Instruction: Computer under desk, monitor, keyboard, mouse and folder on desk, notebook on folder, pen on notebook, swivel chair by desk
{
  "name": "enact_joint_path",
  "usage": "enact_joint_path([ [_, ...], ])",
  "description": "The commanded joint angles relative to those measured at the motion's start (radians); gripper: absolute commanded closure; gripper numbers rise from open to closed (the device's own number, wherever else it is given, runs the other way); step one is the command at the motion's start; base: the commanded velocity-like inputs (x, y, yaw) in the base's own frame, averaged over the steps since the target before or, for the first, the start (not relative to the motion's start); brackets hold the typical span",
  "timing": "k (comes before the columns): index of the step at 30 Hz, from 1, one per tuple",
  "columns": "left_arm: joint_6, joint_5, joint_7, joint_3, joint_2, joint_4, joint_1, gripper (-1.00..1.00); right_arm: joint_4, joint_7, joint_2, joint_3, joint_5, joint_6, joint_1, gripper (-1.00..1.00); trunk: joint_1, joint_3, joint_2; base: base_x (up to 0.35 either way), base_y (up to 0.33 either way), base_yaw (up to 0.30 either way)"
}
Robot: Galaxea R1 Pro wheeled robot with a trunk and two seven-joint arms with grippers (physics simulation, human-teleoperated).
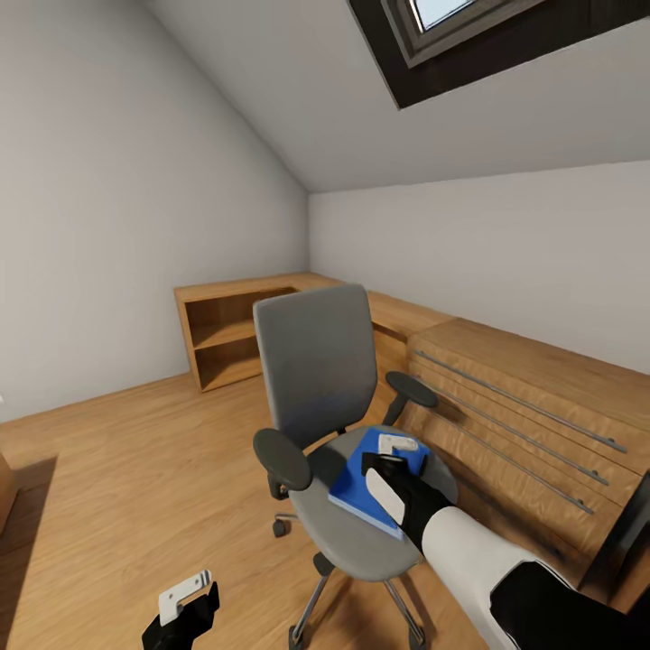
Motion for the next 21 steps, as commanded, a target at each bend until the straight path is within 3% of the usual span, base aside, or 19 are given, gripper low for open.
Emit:
enact_joint_path([
  [1, -0.008, 0.011, 0.007, -0.006, 0.002, 0.0, -0.001, -1.0, -0.017, -0.004, -0.002, 0.007, -0.006, 0.017, 0.0, 1.0, -0.004, 0.002, 0.007, 0.0, 0.0, 0.0],
  [10, -0.006, 0.011, 0.009, -0.007, 0.002, 0.0, -0.001, -1.0, -0.249, -0.009, -0.05, 0.005, -0.006, 0.132, 0.057, 1.0, -0.039, 0.03, 0.07, 0.0, 0.0, 0.0],
  [17, -0.006, 0.012, 0.01, -0.005, 0.003, 0.0, -0.001, -1.0, -0.513, -0.174, -0.104, 0.004, -0.048, 0.184, 0.163, 1.0, -0.065, 0.052, 0.119, -0.105, 0.0, 0.0],
  [19, -0.006, 0.012, 0.01, -0.004, 0.003, 0.0, -0.001, -1.0, -0.616, -0.246, -0.124, 0.005, -0.079, 0.196, 0.202, 1.0, -0.073, 0.059, 0.133, -0.288, 0.0, 0.0],
  [20, -0.006, 0.012, 0.011, -0.004, 0.003, 0.0, -0.001, -1.0, -0.733, -0.303, -0.139, 0.005, -0.097, 0.235, 0.247, 1.0, -0.077, 0.062, 0.14, -0.327, 0.0, 0.0],
  [21, -0.006, 0.012, 0.011, -0.004, 0.002, 0.0, -0.001, -1.0, -0.765, -0.314, -0.141, 0.005, -0.1, 0.247, 0.261, 1.0, -0.081, 0.065, 0.147, -0.332, 0.0, 0.0],
])
